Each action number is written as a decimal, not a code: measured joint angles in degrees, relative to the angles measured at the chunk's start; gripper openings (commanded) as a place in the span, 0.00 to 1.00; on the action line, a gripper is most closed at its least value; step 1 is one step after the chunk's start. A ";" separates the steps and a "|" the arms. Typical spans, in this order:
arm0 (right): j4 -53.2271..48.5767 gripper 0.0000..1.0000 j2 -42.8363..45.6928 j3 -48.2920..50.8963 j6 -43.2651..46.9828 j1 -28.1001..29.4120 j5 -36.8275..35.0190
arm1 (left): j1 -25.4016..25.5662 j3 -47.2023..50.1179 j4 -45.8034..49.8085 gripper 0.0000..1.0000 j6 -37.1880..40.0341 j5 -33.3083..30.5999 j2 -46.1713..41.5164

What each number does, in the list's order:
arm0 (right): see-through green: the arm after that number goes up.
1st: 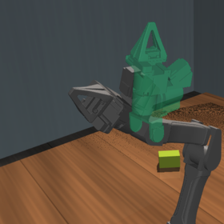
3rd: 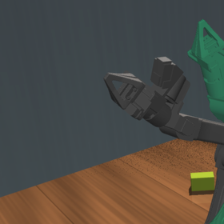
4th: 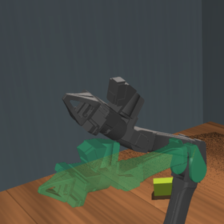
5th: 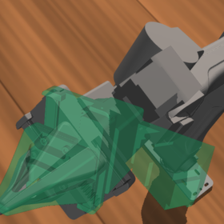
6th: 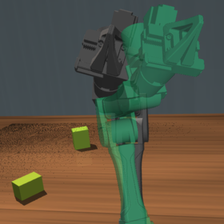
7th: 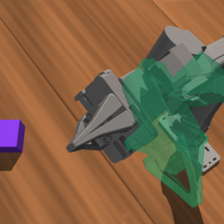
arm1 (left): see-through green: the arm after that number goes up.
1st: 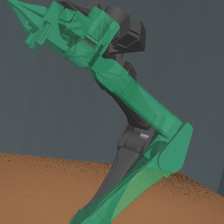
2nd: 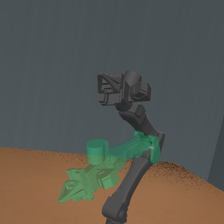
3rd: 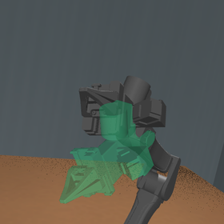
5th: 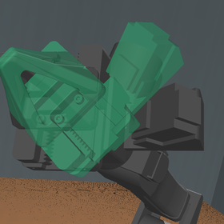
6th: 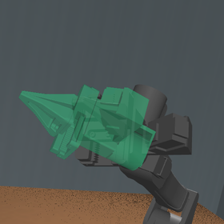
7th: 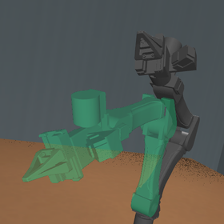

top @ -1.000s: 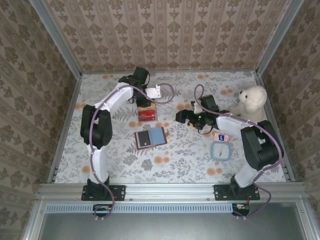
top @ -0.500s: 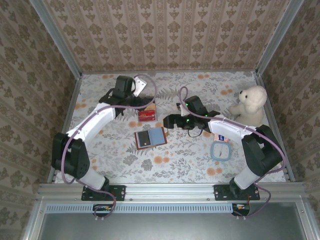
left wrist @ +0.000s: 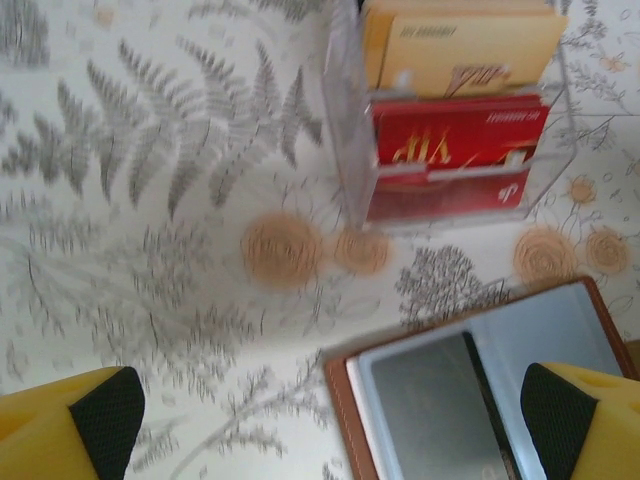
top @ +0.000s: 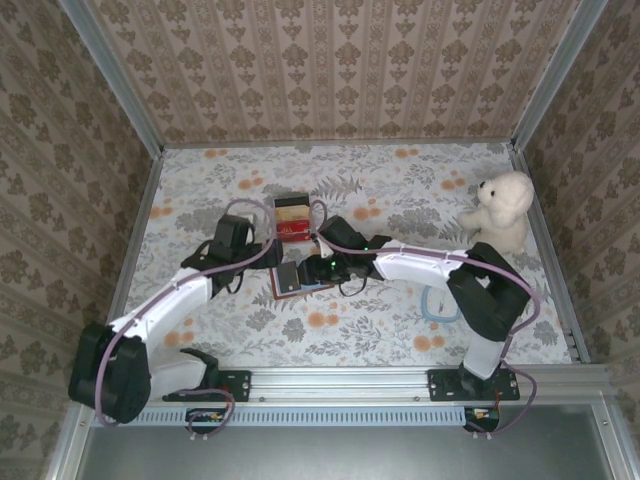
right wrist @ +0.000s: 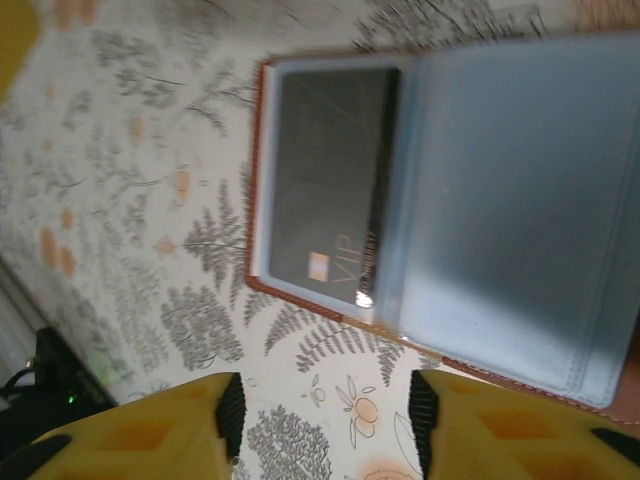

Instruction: Take the credit cards out of the card holder

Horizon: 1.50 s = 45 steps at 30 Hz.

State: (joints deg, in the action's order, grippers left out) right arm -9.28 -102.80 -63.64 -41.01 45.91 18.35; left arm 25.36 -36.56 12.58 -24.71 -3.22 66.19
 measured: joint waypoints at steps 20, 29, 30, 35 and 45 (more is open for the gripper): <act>-1.46 0.28 -11.76 -10.58 -4.63 -0.31 -2.10 | -0.02 15.02 -8.92 0.44 -21.05 9.86 -8.46; -2.56 0.25 -13.55 -12.35 -4.61 -1.18 -2.19 | -0.39 14.19 -13.29 0.29 -22.27 17.07 1.57; -2.69 0.24 -13.55 -12.50 -4.61 -1.18 -2.16 | -0.39 13.90 -13.42 0.28 -22.27 17.40 2.19; -2.78 0.24 -13.97 -12.98 -4.63 -1.20 -2.10 | -0.76 12.79 -14.69 0.24 -22.27 18.45 3.87; -2.93 0.24 -16.00 -14.45 -4.63 -1.18 -1.75 | -2.01 12.72 -16.15 0.16 -22.23 19.10 7.17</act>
State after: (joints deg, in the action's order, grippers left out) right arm -12.21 -118.80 -78.08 -45.65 44.73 16.60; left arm 23.35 -23.83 -3.57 -46.94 15.88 73.36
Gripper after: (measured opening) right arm 0.238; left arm 0.172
